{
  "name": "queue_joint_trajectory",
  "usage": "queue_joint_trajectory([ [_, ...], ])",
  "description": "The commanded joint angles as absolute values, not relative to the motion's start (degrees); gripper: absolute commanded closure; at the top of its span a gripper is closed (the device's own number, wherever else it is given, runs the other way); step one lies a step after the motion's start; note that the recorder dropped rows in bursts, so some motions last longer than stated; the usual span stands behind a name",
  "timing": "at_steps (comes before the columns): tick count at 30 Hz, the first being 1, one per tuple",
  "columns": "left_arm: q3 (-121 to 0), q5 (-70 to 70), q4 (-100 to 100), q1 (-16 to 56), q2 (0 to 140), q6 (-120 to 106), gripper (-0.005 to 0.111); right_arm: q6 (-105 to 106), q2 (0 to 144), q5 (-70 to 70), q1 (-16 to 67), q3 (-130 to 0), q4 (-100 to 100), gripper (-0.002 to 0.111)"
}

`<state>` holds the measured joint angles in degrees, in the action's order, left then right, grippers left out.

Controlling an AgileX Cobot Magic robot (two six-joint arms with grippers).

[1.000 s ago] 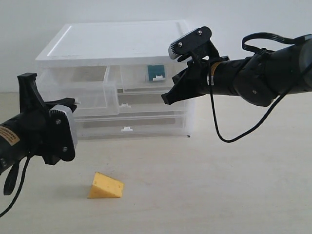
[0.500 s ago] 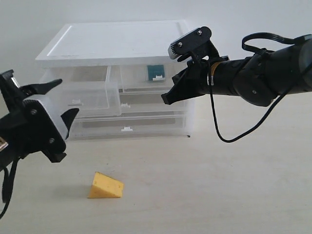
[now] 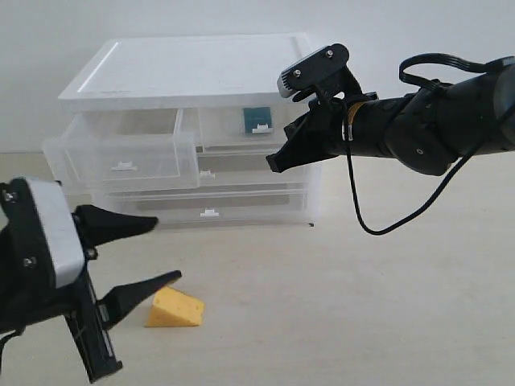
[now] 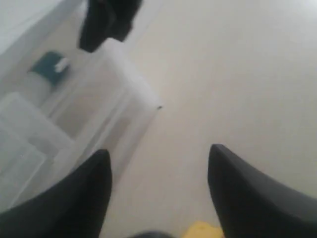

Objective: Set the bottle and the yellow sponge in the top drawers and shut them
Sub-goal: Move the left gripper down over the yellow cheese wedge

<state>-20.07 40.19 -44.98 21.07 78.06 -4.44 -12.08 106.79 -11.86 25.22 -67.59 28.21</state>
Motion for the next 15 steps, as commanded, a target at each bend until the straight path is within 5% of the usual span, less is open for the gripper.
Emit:
queue_joint_trajectory([
  [1,-24.64,31.03,-56.17,21.37,83.77,11.11,0.055,-11.81,106.93,-11.73,24.51,-68.27,27.63,0.108],
  [9,-25.42,29.05,-55.24,21.24,93.22,-6.68,0.055,-11.81,106.93,-12.11,24.51,-68.27,27.63,0.108],
  [15,-27.43,29.07,-33.11,21.24,97.46,-25.34,0.055,-11.81,106.93,-11.77,24.51,-68.27,27.63,0.108],
])
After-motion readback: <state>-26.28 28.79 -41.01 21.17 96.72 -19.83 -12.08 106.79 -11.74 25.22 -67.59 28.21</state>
